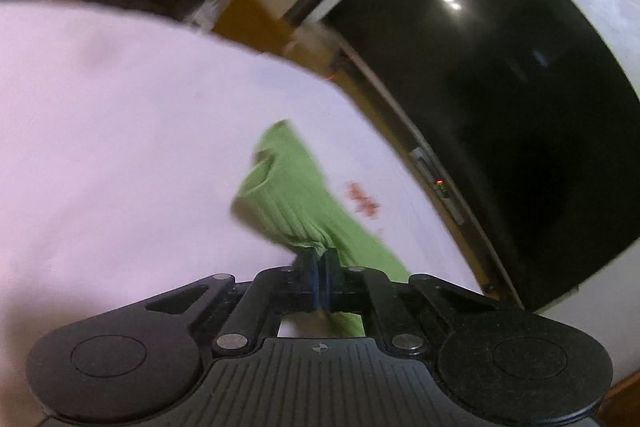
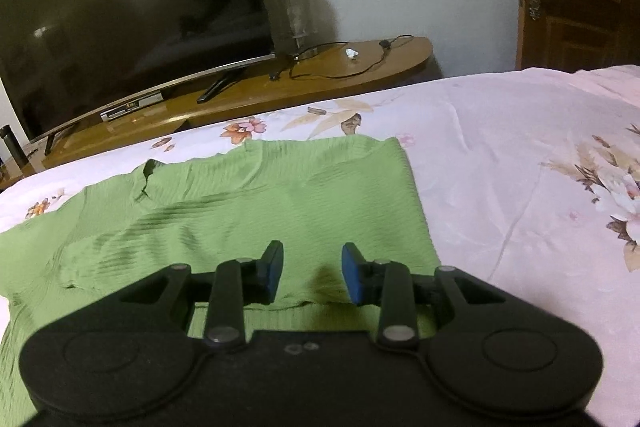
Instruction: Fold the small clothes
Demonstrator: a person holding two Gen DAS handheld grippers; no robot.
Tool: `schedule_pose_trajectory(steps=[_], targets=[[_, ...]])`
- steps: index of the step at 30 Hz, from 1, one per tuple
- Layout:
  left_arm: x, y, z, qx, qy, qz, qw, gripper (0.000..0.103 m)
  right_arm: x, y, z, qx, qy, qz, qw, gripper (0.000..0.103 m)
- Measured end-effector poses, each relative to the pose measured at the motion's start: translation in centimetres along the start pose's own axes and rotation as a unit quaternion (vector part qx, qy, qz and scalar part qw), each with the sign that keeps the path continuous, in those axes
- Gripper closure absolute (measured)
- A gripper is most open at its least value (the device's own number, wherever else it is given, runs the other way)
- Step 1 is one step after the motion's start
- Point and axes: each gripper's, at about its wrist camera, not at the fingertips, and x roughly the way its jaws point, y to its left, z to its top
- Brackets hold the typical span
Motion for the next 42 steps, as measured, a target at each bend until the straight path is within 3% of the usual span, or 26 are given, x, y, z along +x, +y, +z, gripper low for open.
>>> schedule_pose_trajectory(steps=[3, 4, 5, 6, 7, 12, 14, 17, 19, 21, 23, 25, 29, 33, 36, 39, 42], targets=[[-0.2, -0.7, 0.1, -0.007, -0.01, -0.005, 0.9999, 0.1, -0.3, -1.0, -0.3, 0.011, 0.001, -0.005, 1.0, 0.07], [-0.3, -0.6, 0.1, -0.02, -0.013, -0.001, 0.9997, 0.091, -0.5, -1.3, -0.4, 0.016, 0.002, -0.006, 1.0, 0.069], [-0.8, 0.0, 0.1, -0.03, -0.01, -0.007, 0.9995, 0.076, -0.6, -1.6, -0.5, 0.018, 0.002, -0.004, 1.0, 0.069], [-1.0, 0.2, 0.3, -0.033, -0.012, -0.007, 0.9994, 0.032, -0.7, -1.8, -0.6, 0.017, 0.003, -0.003, 1.0, 0.069], [-1.4, 0.3, 0.3, -0.028, -0.023, -0.001, 0.9994, 0.019, -0.7, -1.9, -0.6, 0.015, 0.004, -0.003, 1.0, 0.069], [-1.4, 1.8, -0.1, -0.043, -0.026, -0.016, 0.9986, 0.02, -0.3, -1.9, -0.9, 0.014, 0.011, 0.0, 1.0, 0.069], [-1.1, 2.0, -0.1, -0.054, -0.027, -0.015, 0.9981, 0.027, 0.0, -1.5, -1.0, 0.01, 0.014, 0.004, 1.0, 0.069], [-0.4, 2.5, 0.3, -0.064, -0.026, 0.001, 0.9976, 0.054, 0.2, -0.7, -1.1, 0.006, 0.015, 0.011, 1.0, 0.069], [0.2, 2.9, 0.2, -0.059, -0.016, 0.03, 0.9977, 0.098, 0.2, -0.3, -1.3, 0.004, 0.017, 0.016, 1.0, 0.069], [-0.1, 2.9, 0.3, -0.074, -0.018, 0.028, 0.9967, 0.098, 0.1, 0.0, -1.4, -0.001, 0.017, 0.019, 1.0, 0.069], [-1.1, 0.5, 0.3, -0.033, -0.037, 0.006, 0.9988, 0.098, 0.1, -0.1, -1.4, -0.003, 0.017, 0.02, 1.0, 0.069], [-1.9, -3.5, -0.3, 0.026, -0.037, -0.044, 0.998, 0.098, 0.1, -0.4, -1.3, -0.003, 0.015, 0.019, 1.0, 0.069], [-3.5, -14.8, -5.2, 0.145, -0.012, -0.152, 0.9776, 0.098, 0.3, -1.1, -1.1, 0.004, 0.011, 0.017, 1.0, 0.069], [-3.3, -24.6, -13.9, 0.234, 0.045, -0.21, 0.9484, 0.098, 0.3, -1.4, -1.0, 0.012, 0.01, 0.023, 1.0, 0.069], [-2.3, -29.2, -21.3, 0.273, 0.097, -0.228, 0.9294, 0.098, -0.1, -1.6, -0.7, 0.014, 0.005, 0.028, 0.999, 0.069], [-0.5, -31.7, -28.3, 0.316, 0.158, -0.219, 0.9096, 0.098, -0.5, -2.4, -0.3, 0.025, 0.0, 0.036, 0.999, 0.069], [1.2, -33.2, -34.5, 0.397, 0.208, -0.178, 0.8761, 0.097, -0.5, -2.8, 0.0, 0.035, 0.003, 0.042, 0.998, 0.066]])
